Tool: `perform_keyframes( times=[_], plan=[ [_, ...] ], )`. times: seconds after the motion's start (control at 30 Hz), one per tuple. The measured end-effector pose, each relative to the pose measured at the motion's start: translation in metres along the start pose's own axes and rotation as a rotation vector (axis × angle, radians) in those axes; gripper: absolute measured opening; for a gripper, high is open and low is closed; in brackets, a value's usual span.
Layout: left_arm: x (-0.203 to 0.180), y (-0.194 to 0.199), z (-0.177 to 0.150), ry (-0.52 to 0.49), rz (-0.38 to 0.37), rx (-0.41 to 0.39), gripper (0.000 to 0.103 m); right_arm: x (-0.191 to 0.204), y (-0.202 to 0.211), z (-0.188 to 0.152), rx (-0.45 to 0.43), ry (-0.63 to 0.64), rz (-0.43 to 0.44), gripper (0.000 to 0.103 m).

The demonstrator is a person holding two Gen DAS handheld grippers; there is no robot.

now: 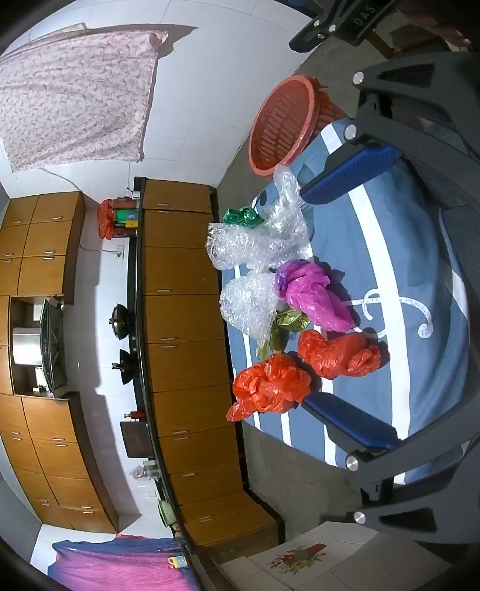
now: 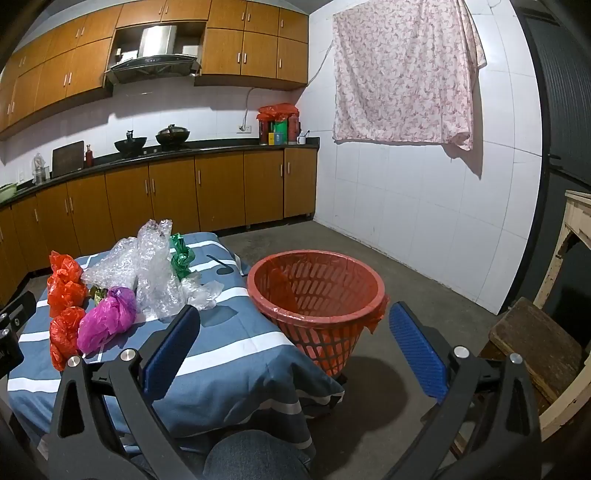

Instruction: Collect trash

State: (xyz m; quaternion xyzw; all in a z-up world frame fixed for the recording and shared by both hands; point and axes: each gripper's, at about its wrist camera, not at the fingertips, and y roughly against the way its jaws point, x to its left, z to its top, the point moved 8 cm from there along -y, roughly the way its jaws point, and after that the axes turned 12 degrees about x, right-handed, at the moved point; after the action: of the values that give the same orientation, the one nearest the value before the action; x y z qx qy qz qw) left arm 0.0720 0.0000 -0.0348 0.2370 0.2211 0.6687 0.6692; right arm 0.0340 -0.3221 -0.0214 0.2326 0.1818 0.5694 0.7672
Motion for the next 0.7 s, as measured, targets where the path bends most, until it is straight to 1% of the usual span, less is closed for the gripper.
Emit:
perform_keyframes(
  times=[0.7],
  plan=[
    [0.0000, 0.0001, -0.0005, 0.000, 0.001, 0.003, 0.099, 0.0013, -0.0001, 0.0005, -0.001, 0.004, -0.003, 0.101]
  ],
)
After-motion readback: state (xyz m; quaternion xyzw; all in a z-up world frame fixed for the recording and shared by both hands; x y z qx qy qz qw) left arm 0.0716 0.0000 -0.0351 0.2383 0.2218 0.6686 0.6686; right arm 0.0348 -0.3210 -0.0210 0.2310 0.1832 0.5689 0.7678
